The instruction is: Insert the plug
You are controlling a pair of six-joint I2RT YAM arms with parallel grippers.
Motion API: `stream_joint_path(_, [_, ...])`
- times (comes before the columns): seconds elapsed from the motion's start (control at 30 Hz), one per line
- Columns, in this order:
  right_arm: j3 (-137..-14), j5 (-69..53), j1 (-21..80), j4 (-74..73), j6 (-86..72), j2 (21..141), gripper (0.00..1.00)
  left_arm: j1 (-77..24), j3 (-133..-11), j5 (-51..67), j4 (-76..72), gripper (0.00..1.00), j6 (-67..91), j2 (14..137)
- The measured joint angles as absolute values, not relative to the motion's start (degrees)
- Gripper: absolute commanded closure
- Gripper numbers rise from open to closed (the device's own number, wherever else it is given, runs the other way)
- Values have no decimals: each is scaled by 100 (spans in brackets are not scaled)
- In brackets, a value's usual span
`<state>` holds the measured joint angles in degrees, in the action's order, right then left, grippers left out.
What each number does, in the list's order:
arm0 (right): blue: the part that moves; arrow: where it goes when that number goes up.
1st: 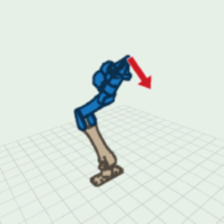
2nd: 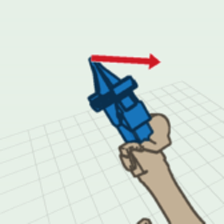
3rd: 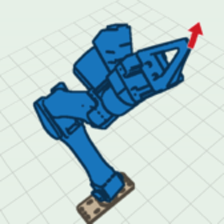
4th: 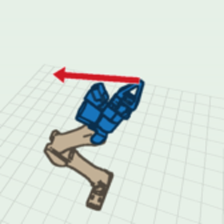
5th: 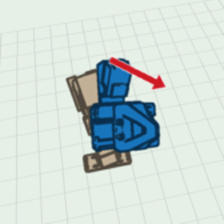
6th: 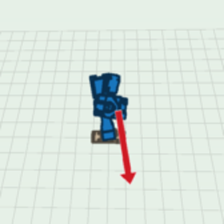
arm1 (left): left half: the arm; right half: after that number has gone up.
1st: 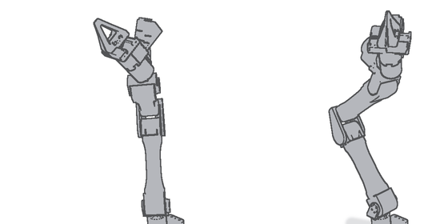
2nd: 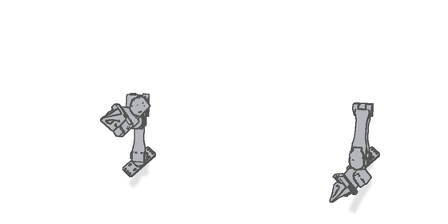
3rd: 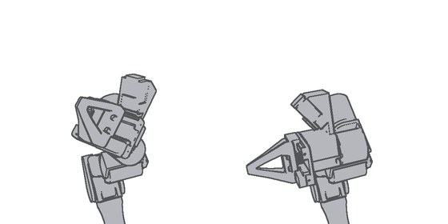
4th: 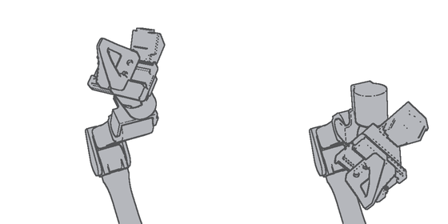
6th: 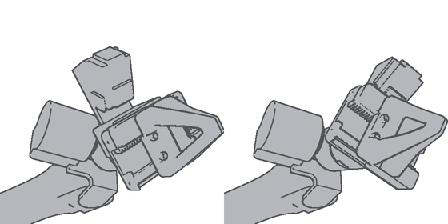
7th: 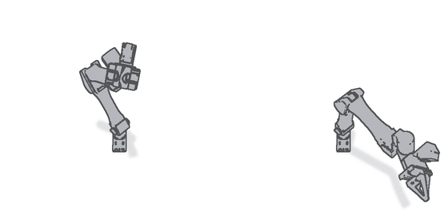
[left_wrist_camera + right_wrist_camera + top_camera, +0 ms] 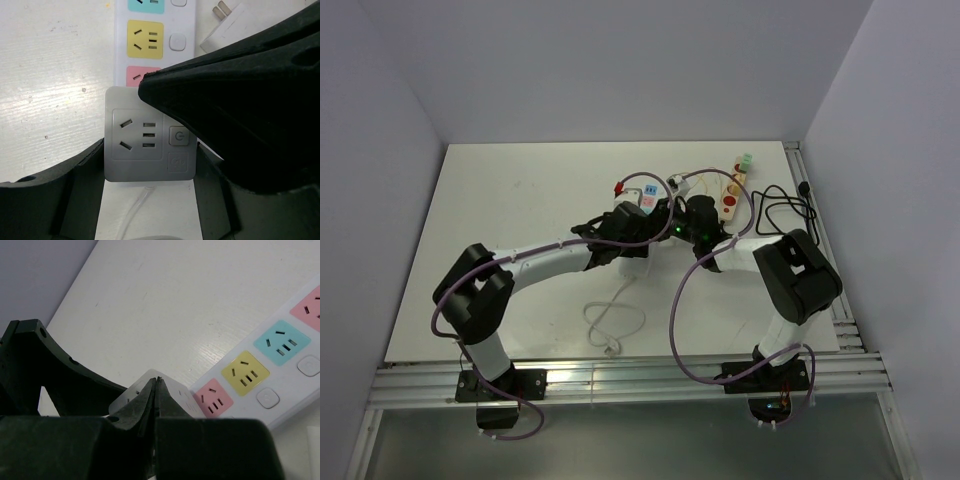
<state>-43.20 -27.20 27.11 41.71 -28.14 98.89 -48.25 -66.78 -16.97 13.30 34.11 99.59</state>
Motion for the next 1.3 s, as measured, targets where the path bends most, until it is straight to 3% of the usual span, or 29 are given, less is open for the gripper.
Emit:
stream_joint_path(0.47, [-4377,-1918,2961,3754,-2493,9797,100,-4807,-5948,-1643,185,70,3476,9889])
stream_joint_path(1.3, [-4021,-1706,2888,5297,-3164,10363,100,-4904,-6528,-1885,965,68,3424,10208])
